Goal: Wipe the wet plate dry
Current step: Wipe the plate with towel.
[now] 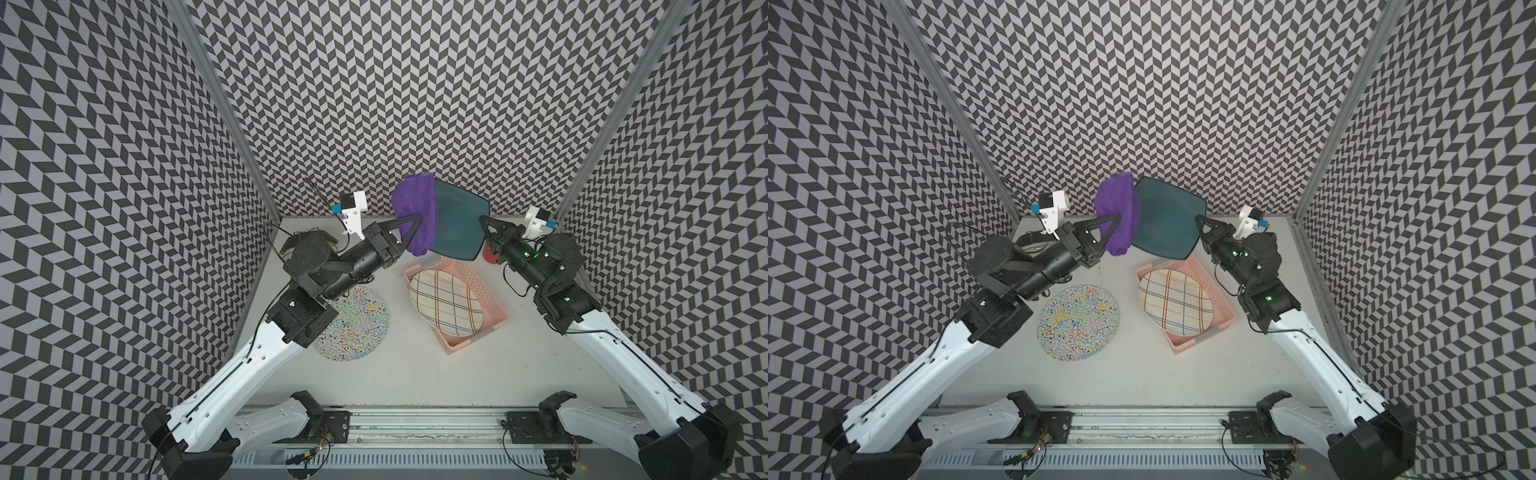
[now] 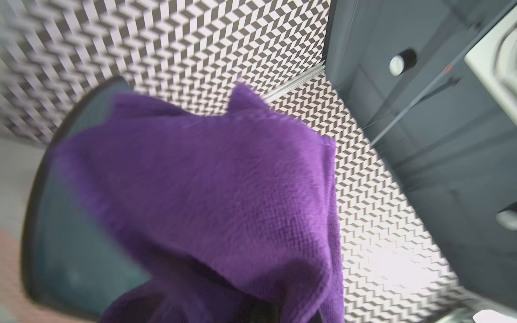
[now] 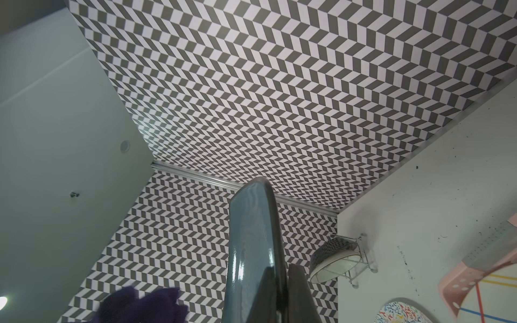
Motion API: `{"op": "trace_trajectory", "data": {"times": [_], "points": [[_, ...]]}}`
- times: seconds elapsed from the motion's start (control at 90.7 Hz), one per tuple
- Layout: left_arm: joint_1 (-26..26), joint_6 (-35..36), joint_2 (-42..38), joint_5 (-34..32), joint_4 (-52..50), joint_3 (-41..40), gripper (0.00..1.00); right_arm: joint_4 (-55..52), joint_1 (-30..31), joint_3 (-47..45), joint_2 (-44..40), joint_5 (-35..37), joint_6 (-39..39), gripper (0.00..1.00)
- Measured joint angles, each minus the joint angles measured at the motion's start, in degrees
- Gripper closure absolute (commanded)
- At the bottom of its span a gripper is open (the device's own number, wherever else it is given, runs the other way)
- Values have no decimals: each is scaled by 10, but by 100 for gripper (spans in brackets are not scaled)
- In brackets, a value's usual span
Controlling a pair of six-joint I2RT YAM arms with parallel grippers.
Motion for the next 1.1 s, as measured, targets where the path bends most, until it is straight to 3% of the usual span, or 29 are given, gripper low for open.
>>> {"op": "trace_trajectory", "data": {"times": [0.198,0.452,0.607,0.772,0.992,1.103], "points": [[-8,192,113,-99,-199,133,100,-47,18,0,0,-12,-47,100],[-15,294,212,-118,-320,163,100,-90,41,0,-8,-2,-88,100],[-51,331,227,-108,-332,200,100,-88,69,-3,-13,10,-87,100],[-80,342,212,-81,-320,171,100,-78,55,-6,-25,25,-81,100],[21,322,151,-34,-318,111,100,-78,34,-6,-25,26,-73,100],[10,320,142,-22,-311,106,100,-65,37,-8,-25,21,-58,100]]}}
